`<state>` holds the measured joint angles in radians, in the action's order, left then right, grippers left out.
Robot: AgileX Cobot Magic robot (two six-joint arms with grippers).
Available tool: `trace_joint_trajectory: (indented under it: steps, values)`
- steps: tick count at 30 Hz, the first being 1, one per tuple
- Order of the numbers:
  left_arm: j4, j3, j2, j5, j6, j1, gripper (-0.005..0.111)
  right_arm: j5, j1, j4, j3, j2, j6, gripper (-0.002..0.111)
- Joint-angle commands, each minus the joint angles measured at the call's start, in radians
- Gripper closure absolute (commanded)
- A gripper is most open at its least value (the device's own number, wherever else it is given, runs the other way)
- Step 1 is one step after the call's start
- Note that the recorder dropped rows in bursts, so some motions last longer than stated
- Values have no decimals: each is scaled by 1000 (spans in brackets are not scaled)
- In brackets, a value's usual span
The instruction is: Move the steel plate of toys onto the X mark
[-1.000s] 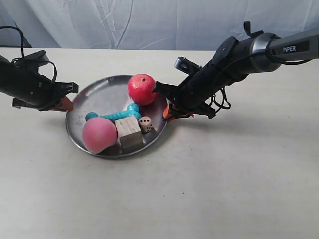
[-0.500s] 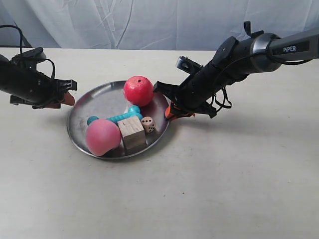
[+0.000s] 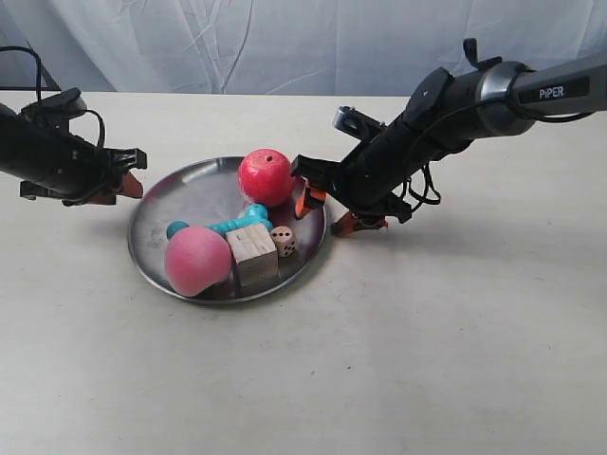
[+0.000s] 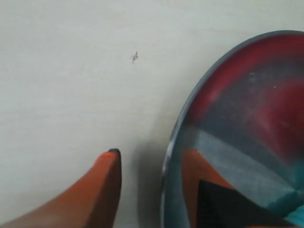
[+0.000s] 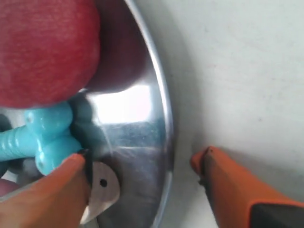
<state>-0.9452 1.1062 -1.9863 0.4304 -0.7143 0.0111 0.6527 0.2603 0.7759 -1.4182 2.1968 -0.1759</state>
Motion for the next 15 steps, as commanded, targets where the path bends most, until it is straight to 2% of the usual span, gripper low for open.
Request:
trace_joint_trajectory:
  steps: [1, 5, 11, 15]
  values:
    - [-23, 15, 53, -2, 2, -19, 71, 49, -16, -72, -4, -24, -8, 34]
    - [-23, 34, 127, -10, -2, -49, 74, 74, -21, -121, -4, -68, -8, 29]
    - [-21, 39, 249, -4, -2, -59, 74, 71, -21, -160, -4, -168, -8, 29]
    - [-15, 39, 322, 25, -2, -59, 84, 94, -23, -232, -4, -233, 12, 29]
